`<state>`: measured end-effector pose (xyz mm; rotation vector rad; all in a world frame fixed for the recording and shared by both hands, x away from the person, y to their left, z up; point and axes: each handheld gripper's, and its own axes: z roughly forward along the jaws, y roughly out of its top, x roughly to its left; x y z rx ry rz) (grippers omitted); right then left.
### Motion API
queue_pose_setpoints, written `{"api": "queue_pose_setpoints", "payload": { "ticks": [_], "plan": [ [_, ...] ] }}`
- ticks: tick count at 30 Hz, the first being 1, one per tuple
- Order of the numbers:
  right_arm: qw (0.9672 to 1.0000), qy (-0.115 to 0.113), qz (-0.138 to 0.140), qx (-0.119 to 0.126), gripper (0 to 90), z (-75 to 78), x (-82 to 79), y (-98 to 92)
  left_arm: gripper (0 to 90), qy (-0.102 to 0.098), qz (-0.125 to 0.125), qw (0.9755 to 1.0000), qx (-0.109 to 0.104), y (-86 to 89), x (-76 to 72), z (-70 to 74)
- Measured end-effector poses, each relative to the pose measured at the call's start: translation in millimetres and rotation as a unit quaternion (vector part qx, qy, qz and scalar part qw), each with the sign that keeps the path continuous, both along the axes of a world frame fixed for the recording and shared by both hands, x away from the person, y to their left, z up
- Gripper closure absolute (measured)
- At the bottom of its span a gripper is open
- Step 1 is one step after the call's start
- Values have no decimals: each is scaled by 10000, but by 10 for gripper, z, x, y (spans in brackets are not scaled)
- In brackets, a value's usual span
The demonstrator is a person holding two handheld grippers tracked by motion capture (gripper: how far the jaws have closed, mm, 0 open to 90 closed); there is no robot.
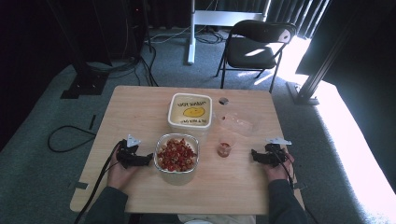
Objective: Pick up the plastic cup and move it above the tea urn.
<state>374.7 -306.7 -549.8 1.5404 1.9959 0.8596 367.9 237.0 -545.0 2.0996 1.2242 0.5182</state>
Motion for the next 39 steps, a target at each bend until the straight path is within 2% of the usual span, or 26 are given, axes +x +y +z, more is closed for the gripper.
{"api": "queue_pose_setpoints", "payload": {
  "ticks": [19,25,34,39],
  "plan": [
    [10000,-1,-22,-4,149,4,-72,23,104,-3,38,10000,-4,-4,-5,-1],
    [9997,-94,1,-217,182,37,-101,77,104,-2,40,10000,-4,-4,-5,-1],
    [9991,-367,-42,-199,263,218,-77,129,104,-1,40,10000,-5,-4,-5,-1],
    [9992,-388,-76,-87,330,321,22,144,104,-2,40,10000,-4,-4,-5,-1]
  ]
}}
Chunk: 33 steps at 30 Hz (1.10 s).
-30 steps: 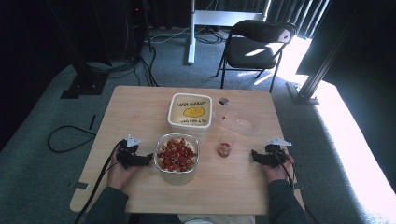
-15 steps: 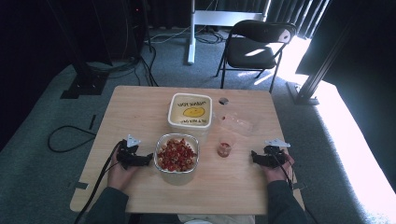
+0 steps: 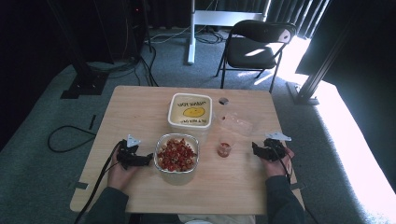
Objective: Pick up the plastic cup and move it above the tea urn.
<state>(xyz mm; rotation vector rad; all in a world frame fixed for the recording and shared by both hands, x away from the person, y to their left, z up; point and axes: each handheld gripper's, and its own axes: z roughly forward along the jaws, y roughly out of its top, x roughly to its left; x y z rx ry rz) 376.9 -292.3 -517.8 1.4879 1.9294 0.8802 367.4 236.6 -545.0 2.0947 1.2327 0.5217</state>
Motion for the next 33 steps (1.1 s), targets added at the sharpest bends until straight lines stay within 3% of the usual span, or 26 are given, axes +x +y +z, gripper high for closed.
{"api": "queue_pose_setpoints", "payload": {
  "ticks": [5,11,17,22,25,30,33],
  "plan": [
    [9997,-192,-65,108,406,146,93,23,104,1,-1,10000,-1,0,0,0],
    [9989,-288,-222,296,435,275,289,23,104,0,3,10000,0,0,0,0],
    [9983,-90,-339,456,472,290,574,43,104,1,1,10000,-2,0,0,0],
    [9972,302,-484,485,574,184,769,39,104,0,1,10000,0,0,0,0],
    [9962,405,-471,602,676,133,794,16,104,1,0,10000,1,0,0,0],
    [9969,341,-556,449,821,159,768,10,104,0,0,10000,2,0,0,0],
    [9970,257,-596,429,846,161,736,-6,104,1,1,10000,1,0,0,0]
  ]
}}
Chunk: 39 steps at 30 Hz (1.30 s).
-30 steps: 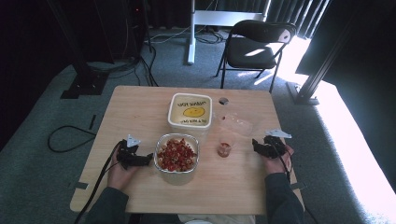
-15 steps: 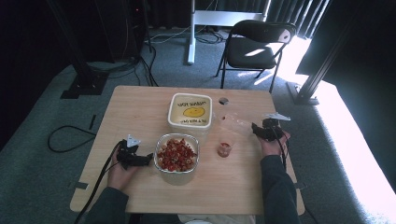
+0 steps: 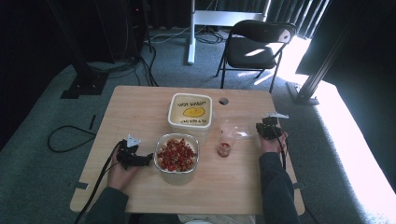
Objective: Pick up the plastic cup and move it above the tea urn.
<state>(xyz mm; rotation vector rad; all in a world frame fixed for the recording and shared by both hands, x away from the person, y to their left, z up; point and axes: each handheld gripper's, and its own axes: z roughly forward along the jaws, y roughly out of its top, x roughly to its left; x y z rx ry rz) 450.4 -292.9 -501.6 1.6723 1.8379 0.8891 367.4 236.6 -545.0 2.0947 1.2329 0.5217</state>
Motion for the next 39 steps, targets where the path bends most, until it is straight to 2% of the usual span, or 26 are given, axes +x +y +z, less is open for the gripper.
{"api": "queue_pose_setpoints", "payload": {
  "ticks": [7,12,13,14,24,25,36,37,39],
  "plan": [
    [9992,-236,-320,68,862,8,-61,-87,104,-1,1,10000,1,0,0,0],
    [9979,-439,-459,99,870,98,-78,-131,104,0,1,10000,1,0,0,0],
    [9969,-562,-516,180,875,179,-81,-151,104,-1,0,10000,-2,0,0,0],
    [9967,-585,-531,205,877,203,-81,-155,104,-1,1,10000,-1,0,0,0],
    [9945,-834,-583,254,878,416,-117,-159,104,0,0,10000,0,0,0,0],
    [9940,-880,-585,280,879,475,-130,-155,104,0,1,10000,0,0,0,0],
    [9930,-1087,-417,190,878,759,-199,-126,104,0,0,10000,-1,0,0,0],
    [9924,-1172,-359,114,878,868,-220,-106,104,-4,8,10000,-8,-1,0,-1],
    [9920,-1220,-311,82,878,948,-229,-89,104,-3,7,10000,-6,-1,0,-1]
  ]
}}
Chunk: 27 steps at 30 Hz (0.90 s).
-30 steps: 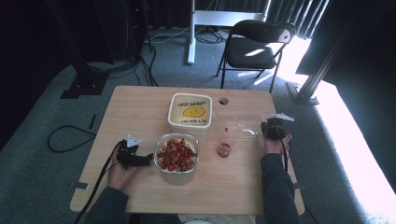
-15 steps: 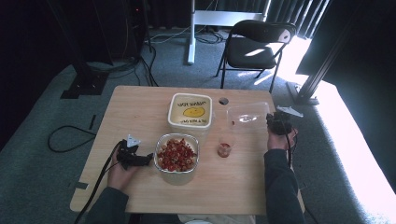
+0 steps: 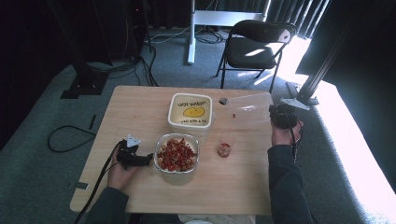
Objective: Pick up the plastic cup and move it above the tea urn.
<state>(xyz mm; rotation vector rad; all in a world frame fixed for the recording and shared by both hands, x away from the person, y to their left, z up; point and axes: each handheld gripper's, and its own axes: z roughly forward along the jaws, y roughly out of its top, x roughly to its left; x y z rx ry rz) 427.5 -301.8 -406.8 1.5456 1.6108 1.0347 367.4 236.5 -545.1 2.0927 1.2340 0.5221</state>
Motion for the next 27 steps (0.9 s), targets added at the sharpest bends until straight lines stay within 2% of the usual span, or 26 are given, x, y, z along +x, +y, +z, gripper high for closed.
{"api": "queue_pose_setpoints", "payload": {
  "ticks": [17,27],
  "plan": [
    [9982,-351,410,-264,878,604,-22,299,104,-6,-5,10000,6,1,1,0],
    [9957,-464,721,-349,878,809,29,590,104,-4,2,10000,0,0,1,0]
  ]
}}
